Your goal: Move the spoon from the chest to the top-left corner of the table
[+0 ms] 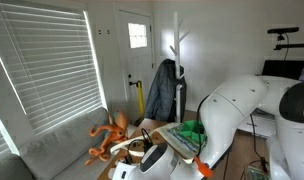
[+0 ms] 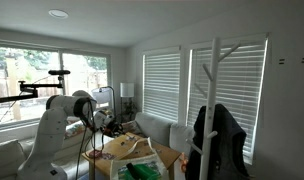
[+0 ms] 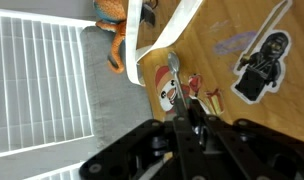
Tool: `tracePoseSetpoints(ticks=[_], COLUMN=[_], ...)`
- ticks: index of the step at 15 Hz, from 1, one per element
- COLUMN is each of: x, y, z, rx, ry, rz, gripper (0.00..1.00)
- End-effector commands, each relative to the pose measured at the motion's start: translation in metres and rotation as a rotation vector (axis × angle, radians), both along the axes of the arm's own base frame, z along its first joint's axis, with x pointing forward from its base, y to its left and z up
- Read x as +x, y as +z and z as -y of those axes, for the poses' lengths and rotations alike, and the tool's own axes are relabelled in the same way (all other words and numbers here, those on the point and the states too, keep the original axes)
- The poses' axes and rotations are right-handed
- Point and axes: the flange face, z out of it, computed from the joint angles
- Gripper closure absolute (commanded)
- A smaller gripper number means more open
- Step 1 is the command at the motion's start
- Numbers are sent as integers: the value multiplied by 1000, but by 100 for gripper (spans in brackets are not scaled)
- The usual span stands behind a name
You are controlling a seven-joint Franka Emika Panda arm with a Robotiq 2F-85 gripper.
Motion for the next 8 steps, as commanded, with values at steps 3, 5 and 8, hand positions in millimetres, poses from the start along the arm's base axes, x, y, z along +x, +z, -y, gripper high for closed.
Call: tracePoseSetpoints(ticks=[3, 5, 8], x=[-3, -8, -20], y=[14, 29, 59], z=[11, 12, 9], rx=[56, 122, 260], ry=[-60, -49, 7], rz=[-2, -5, 12], gripper=[52, 38, 17])
